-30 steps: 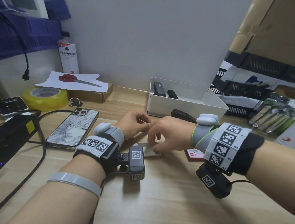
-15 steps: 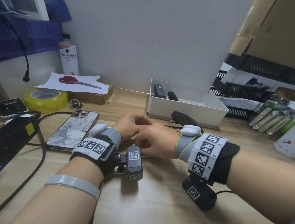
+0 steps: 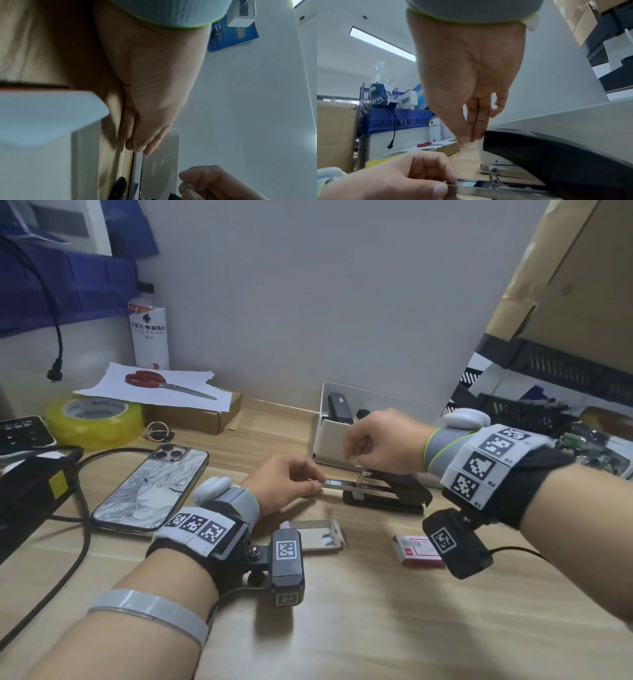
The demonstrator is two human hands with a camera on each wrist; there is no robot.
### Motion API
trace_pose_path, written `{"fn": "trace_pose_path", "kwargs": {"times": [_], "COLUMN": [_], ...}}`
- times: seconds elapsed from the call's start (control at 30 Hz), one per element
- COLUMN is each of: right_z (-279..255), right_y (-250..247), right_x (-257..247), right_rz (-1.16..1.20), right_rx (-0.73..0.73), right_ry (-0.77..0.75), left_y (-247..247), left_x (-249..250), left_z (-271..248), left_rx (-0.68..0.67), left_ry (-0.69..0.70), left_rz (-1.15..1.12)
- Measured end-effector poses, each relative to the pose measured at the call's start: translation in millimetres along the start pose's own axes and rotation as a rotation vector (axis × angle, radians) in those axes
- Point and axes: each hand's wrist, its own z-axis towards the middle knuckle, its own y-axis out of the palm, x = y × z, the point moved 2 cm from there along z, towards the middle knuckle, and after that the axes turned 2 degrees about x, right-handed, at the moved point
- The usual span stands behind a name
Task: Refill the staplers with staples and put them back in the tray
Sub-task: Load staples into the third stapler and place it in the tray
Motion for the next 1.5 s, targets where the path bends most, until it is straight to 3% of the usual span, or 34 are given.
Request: {"fn": "trace_pose_path", "kwargs": {"times": [0.77,1.0,1.23,1.5], "right_z": [14,13,18,19], "right_y": [36,35,23,25], "right_x": [11,17,9,-3], "right_rz": [-0.029,0.062,0.257,0.342], "right_rx": [-0.022,0.013,0.126,0.133], "right_ry": [-0.013,0.023,-0.001,0.012], "left_y": [2,2,7,4], "left_x": [-1,-1,7,7], "left_z": [0,0,3,4], "left_rx": [0.005,0.009,0.101,0.161], "left_ry": [-0.010,-0.009,0.043,0.079], "left_rz": [-0.025,-0.012,-0.152,-0.323]}}
